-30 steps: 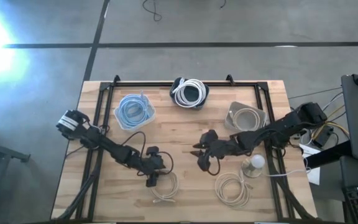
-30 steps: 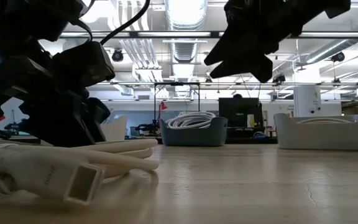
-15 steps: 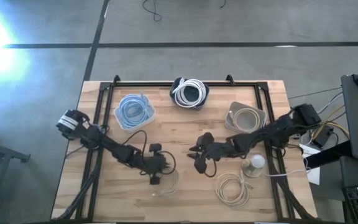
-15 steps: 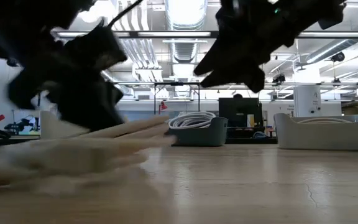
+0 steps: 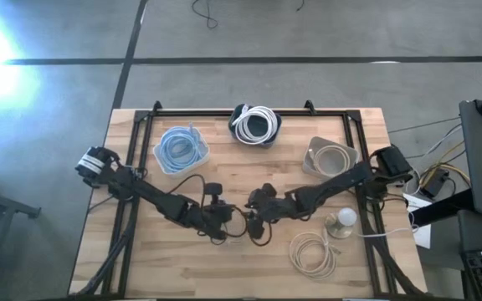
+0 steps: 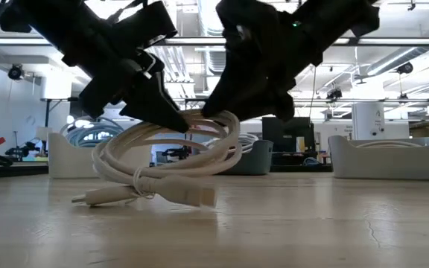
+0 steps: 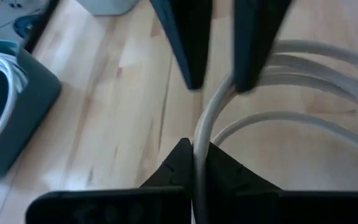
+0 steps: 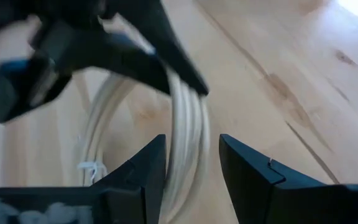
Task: Pick & Place USB Port
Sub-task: Put the left brown usb cable into the gray bin
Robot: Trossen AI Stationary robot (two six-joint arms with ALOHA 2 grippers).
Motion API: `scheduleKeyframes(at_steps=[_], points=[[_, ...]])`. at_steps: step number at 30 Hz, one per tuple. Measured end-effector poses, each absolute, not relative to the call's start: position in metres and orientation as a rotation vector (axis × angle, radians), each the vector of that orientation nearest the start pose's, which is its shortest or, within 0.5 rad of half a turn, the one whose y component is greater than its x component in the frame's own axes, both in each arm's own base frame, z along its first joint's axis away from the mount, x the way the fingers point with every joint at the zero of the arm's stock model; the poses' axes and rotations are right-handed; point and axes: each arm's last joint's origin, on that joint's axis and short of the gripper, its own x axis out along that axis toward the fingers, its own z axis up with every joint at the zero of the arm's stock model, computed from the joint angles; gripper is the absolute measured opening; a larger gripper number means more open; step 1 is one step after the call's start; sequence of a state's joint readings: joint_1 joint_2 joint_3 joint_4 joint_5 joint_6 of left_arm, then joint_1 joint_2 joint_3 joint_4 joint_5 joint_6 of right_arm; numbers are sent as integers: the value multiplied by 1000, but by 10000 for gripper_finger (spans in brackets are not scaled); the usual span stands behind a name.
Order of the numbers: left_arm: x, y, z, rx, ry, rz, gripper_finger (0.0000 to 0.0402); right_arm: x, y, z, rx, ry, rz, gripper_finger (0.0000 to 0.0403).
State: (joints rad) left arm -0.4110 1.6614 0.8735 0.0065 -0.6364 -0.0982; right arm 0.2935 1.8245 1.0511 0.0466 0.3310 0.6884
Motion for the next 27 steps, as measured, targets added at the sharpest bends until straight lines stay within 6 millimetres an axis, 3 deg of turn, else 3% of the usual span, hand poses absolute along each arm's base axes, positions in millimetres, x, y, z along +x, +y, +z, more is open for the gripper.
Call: scheduleKeyframes(at_steps=[13,27], points=[[307,-116,177,321,653,248,18,375,103,180,395,766,-296,129],[311,-119,186,348,625,256,26,370,97,175,371,807,-323,18]])
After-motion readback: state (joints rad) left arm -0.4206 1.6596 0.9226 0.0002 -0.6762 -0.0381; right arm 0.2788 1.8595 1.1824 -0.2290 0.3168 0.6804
